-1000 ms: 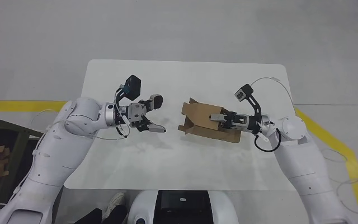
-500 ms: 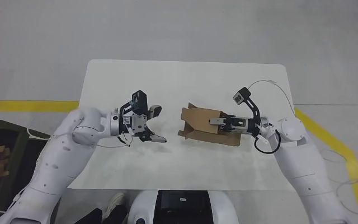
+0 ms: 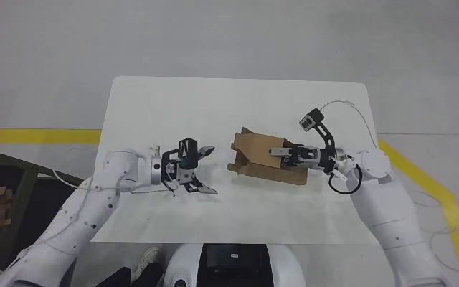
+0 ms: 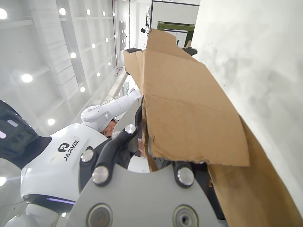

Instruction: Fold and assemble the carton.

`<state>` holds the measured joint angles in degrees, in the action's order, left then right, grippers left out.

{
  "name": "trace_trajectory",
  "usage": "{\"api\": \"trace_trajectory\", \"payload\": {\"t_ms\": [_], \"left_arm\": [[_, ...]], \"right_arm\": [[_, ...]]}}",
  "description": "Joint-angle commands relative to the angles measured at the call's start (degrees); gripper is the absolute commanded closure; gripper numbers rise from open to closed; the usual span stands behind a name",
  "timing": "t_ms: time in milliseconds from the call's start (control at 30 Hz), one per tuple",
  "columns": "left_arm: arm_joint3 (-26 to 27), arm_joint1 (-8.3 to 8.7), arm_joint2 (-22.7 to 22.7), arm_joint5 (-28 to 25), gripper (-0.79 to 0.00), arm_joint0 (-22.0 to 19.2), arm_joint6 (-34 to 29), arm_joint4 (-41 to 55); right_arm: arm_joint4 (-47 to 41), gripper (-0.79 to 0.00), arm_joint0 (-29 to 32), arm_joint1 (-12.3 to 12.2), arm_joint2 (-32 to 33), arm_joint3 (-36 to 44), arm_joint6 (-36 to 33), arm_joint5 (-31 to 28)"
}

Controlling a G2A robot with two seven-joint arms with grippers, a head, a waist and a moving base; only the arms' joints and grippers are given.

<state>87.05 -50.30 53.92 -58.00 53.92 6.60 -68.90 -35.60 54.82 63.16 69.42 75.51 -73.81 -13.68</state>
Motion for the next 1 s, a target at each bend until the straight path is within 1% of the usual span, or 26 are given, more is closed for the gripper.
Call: {"api": "trace_trajectory", "payload": {"t_ms": [0,67,167,267,400,600,967], "left_arm": [[-0.79,-0.13,-1.41,0.0,-0.785,-0.56,4.46,-2.28],[-1.49,-0.35,-3.42,0.0,-0.785,-1.46,7.91,-4.32],[-2.61,-0.68,-5.98,0.0,-0.785,-2.8,11.08,-4.6],[-3.33,-0.88,-7.85,0.0,-0.785,-4.29,12.36,-4.2],[-4.05,-1.06,-10.96,0.0,-0.785,-6.31,12.72,-2.75],[-4.14,-1.0,-14.36,0.0,-0.785,-8.94,13.2,-0.54],[-3.65,-0.63,-17.42,0.0,-0.785,-11.92,14.1,2.01]], "right_arm": [[-0.22,0.0,0.03,0.04,-0.18,0.07,-0.07,-0.14],[-0.36,0.0,0.08,0.14,-0.67,0.1,-0.09,-0.15],[-0.29,0.0,-0.03,0.28,-1.37,-0.02,0.04,-0.19],[-0.21,0.0,-0.17,0.4,-1.87,-0.05,0.26,-0.35],[-0.31,0.0,-0.35,0.53,-2.35,0.14,0.38,-0.71],[-0.23,0.0,-0.3,0.59,-2.5,0.46,0.62,-1.24],[0.39,0.0,0.28,0.7,-3.56,1.61,0.31,-1.32]]}}
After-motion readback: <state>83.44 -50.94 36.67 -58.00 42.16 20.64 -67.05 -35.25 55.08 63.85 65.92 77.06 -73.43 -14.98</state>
